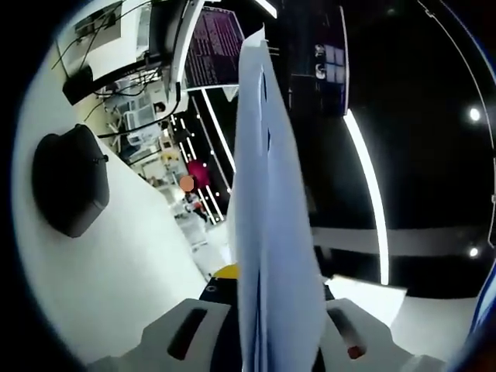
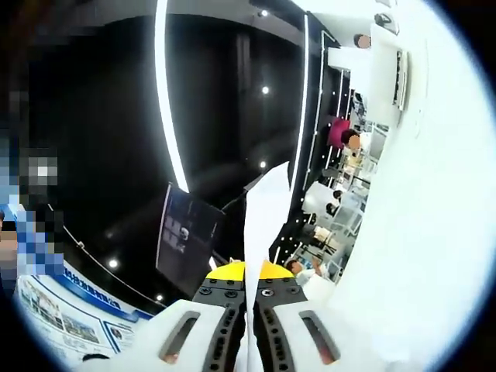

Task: Organize the stack of printing papers by aligning and flattening the scattered papers on the table

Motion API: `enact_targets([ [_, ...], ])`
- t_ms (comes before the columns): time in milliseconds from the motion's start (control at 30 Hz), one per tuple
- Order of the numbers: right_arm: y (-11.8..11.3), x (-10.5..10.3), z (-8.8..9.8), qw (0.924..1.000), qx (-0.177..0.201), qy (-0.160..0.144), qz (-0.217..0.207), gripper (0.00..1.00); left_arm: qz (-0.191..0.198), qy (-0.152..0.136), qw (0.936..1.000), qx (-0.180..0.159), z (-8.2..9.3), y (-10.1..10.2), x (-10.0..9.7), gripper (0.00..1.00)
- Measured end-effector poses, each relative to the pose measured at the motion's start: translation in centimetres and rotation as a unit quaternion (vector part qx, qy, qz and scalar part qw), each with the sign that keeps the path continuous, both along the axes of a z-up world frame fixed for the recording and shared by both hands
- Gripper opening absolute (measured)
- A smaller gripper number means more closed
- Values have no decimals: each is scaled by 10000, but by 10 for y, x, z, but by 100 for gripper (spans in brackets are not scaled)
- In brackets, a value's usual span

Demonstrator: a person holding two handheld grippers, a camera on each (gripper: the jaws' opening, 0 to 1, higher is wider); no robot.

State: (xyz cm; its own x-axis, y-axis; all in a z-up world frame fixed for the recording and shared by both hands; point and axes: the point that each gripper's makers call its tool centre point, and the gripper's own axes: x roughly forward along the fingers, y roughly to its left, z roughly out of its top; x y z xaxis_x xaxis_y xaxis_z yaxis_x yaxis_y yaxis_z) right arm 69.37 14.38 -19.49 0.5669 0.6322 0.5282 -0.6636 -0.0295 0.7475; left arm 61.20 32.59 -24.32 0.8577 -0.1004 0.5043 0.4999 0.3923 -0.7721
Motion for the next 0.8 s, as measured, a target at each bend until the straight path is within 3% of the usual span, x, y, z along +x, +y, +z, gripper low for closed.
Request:
enact_targets([
  [800,31,-39,-15,9993,-278,-68,247,0,40,-55,10000,-7,3,0,-2,20],
])
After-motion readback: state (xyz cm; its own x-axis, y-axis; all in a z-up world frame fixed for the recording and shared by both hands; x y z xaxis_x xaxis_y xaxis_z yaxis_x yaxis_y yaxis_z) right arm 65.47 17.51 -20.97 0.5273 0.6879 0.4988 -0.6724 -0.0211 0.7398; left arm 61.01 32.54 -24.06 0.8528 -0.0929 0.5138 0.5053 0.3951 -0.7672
